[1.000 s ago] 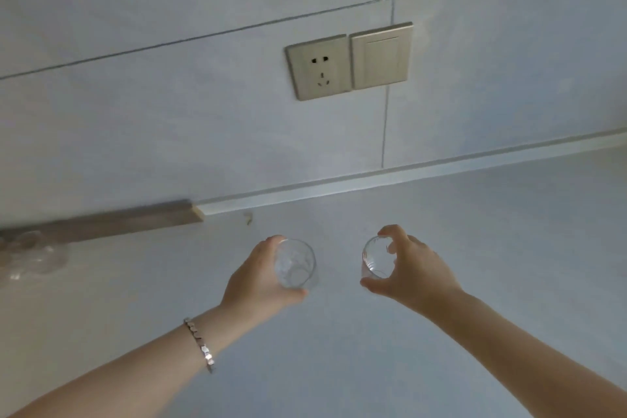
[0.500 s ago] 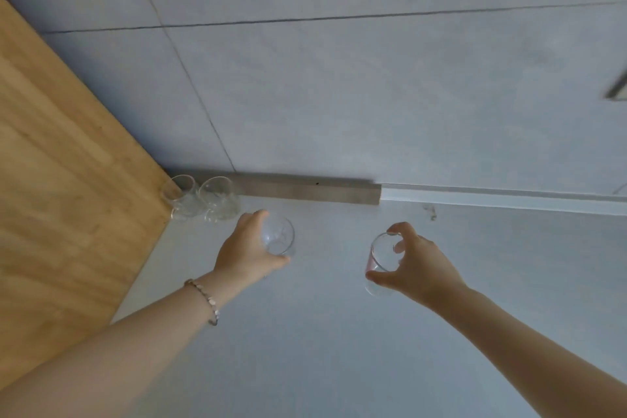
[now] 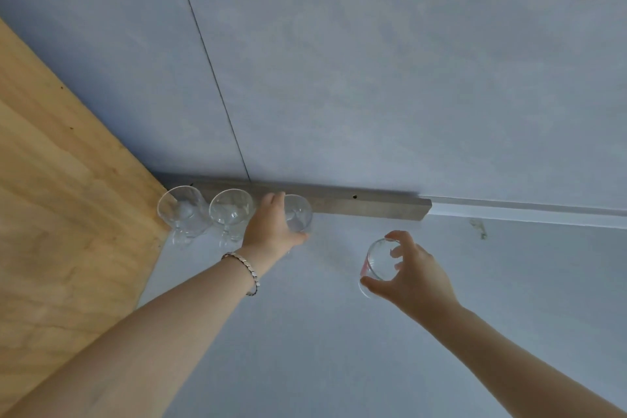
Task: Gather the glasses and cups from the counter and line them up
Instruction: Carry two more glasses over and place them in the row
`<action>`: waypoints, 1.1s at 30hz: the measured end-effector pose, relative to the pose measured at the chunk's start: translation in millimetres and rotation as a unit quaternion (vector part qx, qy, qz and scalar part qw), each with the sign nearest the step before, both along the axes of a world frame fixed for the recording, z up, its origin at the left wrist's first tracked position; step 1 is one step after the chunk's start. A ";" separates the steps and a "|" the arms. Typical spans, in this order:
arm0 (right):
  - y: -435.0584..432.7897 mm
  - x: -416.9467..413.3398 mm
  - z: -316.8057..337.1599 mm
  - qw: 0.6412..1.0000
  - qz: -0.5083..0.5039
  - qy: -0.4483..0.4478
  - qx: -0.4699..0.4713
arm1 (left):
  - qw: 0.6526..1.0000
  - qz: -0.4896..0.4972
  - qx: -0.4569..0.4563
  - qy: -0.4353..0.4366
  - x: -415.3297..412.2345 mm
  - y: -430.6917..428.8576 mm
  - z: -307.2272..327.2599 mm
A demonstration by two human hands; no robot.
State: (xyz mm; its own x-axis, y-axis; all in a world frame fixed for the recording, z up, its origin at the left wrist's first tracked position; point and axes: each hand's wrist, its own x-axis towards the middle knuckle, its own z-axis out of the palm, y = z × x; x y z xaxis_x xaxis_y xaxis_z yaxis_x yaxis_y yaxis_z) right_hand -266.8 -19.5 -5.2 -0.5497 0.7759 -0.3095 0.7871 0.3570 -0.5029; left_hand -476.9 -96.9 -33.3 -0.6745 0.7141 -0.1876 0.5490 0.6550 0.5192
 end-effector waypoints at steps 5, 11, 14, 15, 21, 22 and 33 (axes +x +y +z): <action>11.4 -53.8 -12.0 1.000 -0.016 0.020 0.007 | 1.000 -0.013 0.026 0.012 -8.1 -2.4 -13.7; 15.8 -106.0 -27.1 1.000 -0.002 0.012 0.002 | 0.999 -0.030 0.026 0.020 -12.0 -1.5 -19.0; 16.0 -115.9 -32.7 0.999 -0.026 0.035 -0.007 | 0.999 -0.031 0.027 0.019 -14.5 -0.1 -20.9; 16.1 -117.0 -33.8 0.999 -0.031 0.041 -0.011 | 0.999 -0.031 0.026 0.019 -14.8 0.3 -21.1; 10.0 -88.8 -35.4 0.996 -0.012 0.006 -0.087 | 0.998 -0.042 -0.031 0.037 -10.8 -0.4 -17.0; 8.2 -77.5 -35.1 0.995 0.004 -0.032 -0.097 | 0.997 -0.043 -0.043 0.051 -6.4 -3.5 -13.8; -0.1 105.3 -13.3 0.963 0.119 -0.205 -0.130 | 0.973 -0.171 -0.141 -0.069 134.9 -21.4 29.9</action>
